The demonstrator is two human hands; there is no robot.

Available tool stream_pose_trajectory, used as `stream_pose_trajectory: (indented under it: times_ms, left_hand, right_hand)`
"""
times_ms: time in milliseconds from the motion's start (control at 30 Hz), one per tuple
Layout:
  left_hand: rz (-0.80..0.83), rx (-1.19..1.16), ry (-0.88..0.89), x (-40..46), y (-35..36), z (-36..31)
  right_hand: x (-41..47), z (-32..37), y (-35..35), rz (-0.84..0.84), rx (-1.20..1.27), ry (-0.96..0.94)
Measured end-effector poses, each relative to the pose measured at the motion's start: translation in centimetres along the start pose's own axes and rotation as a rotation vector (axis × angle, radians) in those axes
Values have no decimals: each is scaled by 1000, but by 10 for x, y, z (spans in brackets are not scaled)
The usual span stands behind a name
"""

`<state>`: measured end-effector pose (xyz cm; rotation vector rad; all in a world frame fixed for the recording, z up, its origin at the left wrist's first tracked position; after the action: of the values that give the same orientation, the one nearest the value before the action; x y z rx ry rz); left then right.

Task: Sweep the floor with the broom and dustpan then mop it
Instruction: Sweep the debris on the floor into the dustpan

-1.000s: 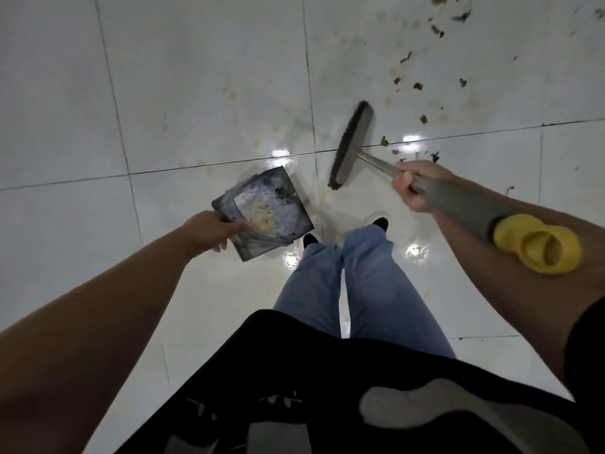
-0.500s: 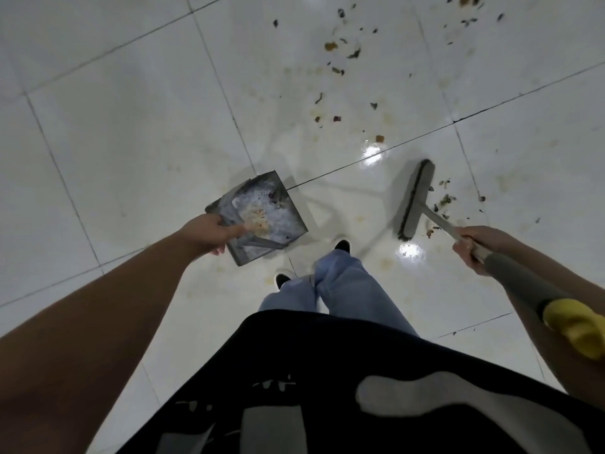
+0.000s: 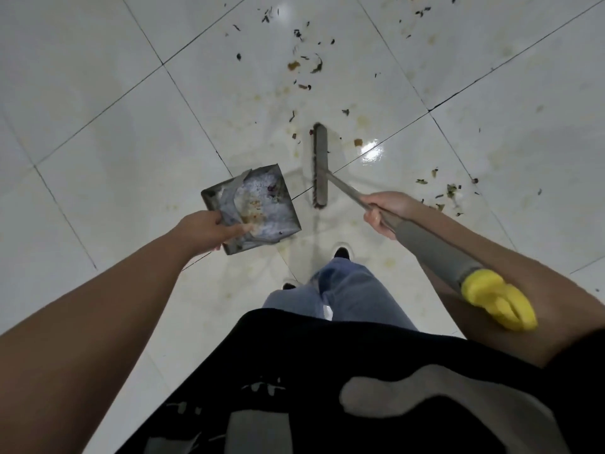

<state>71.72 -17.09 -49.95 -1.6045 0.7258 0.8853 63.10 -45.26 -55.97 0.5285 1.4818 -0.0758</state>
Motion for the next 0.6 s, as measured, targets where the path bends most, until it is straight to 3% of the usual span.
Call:
stream_pose_trajectory:
  times_ms: [133, 400, 600]
  left_hand:
    - [-22, -12, 20, -2, -12, -5]
    - [-78, -178, -37, 2, -30, 6]
    - [-63, -325, -26, 9, -52, 20]
  right_hand:
    - [1, 15, 2, 17, 37, -18]
    - [-7, 23, -62, -51, 267, 5]
    - [-14, 38, -31, -184, 130, 10]
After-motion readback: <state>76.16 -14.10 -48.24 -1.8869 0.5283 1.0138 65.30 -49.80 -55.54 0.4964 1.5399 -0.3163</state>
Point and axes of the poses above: each hand's wrist, its own x-axis towards the middle knuckle, its own y-axis out of the palm, z = x × y, the point moved 4 cm from there along x, towards the middle knuckle, and after that the axes turned 4 degrees about -x, right-handed, at the moved point
